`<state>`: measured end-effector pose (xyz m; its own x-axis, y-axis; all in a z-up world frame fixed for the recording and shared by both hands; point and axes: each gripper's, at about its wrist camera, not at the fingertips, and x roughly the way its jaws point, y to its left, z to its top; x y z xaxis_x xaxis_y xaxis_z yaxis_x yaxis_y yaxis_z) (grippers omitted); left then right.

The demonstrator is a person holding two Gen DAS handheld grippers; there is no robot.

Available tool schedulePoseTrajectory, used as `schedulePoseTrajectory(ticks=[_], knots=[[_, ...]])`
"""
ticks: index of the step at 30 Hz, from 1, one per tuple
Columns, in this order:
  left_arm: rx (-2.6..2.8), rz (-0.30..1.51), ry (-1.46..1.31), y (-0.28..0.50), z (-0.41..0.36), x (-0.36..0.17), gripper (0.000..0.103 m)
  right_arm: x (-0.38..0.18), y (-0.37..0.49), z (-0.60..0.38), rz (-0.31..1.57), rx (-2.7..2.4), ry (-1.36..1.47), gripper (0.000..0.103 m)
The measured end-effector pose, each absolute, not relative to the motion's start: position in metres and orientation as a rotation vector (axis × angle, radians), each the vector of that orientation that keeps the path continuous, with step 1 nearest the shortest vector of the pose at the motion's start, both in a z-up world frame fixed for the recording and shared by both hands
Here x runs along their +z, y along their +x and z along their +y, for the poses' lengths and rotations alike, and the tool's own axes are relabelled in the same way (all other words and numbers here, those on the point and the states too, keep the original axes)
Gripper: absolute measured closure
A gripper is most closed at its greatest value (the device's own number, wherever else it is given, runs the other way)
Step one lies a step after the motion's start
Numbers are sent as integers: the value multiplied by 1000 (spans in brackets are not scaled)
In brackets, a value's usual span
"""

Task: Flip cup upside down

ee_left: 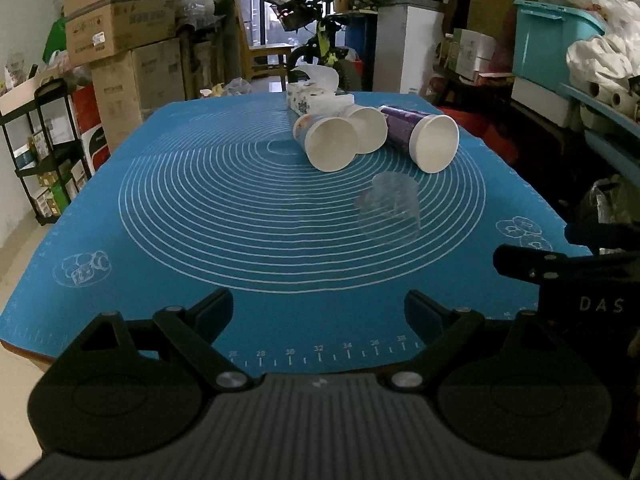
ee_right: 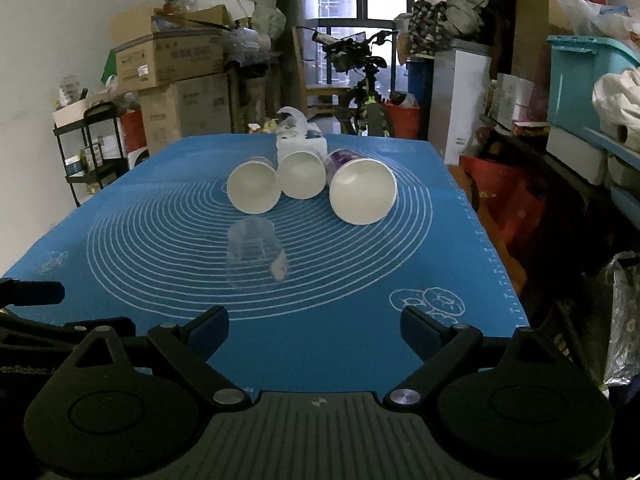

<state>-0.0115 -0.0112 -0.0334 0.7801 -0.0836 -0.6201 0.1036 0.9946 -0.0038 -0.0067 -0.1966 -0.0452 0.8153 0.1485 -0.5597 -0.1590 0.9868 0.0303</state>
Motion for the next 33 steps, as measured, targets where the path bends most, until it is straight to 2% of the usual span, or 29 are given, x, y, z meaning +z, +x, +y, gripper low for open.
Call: schedulePoseTrajectory(ticks=[33], knots=[[-97,668,28,-13,-12,-30,11,-47,-8,-195,609,174,-25,10]])
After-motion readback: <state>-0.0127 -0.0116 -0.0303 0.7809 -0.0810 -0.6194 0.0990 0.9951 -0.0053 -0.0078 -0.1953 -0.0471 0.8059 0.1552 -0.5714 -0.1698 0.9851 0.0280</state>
